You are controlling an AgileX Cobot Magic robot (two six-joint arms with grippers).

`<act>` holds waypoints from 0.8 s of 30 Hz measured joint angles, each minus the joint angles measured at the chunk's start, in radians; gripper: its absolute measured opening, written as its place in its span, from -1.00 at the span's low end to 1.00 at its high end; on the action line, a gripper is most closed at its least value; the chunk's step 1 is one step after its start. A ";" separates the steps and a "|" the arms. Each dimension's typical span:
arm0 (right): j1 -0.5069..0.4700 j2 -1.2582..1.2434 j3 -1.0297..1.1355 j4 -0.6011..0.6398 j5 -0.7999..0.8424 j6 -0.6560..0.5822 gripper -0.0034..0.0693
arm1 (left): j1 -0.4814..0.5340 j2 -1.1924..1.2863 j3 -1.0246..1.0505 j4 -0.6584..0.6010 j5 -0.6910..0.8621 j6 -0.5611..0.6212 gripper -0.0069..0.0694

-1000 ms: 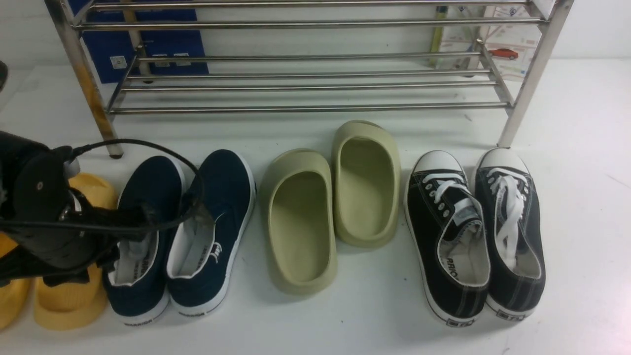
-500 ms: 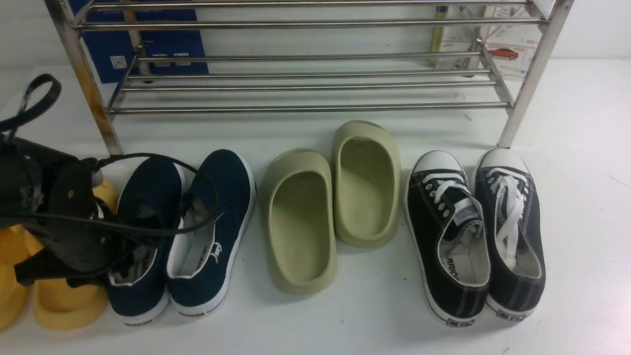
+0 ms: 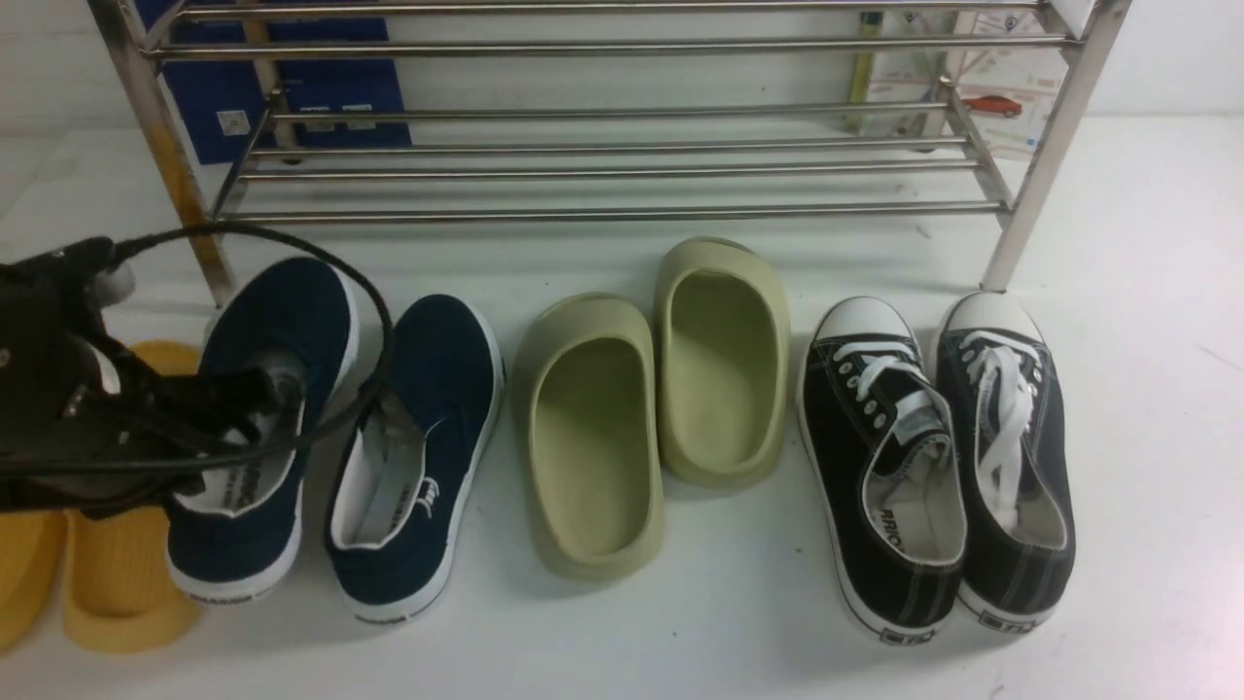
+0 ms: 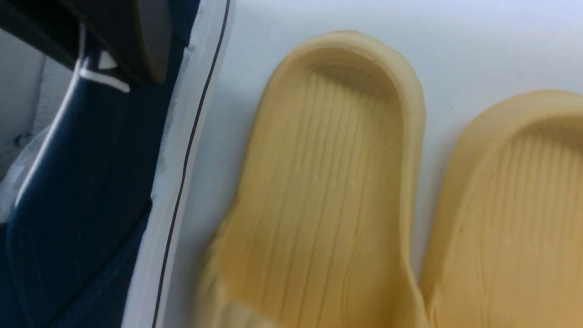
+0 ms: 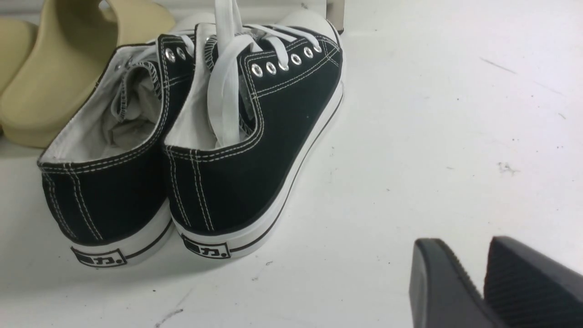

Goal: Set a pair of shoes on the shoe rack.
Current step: Use the left arm to put a shoe into the shoe rack

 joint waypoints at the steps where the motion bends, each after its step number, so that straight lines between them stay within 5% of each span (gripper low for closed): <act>1: 0.000 0.000 0.000 0.000 0.000 0.000 -0.36 | 0.000 -0.003 -0.006 0.000 0.001 0.001 -0.76; 12: 0.000 0.000 0.000 0.000 0.000 0.000 -0.31 | 0.000 0.112 -0.202 -0.024 -0.002 0.069 -0.76; 24: 0.000 0.000 0.000 0.000 0.000 0.000 -0.29 | 0.000 0.498 -0.605 -0.046 0.020 0.084 -0.76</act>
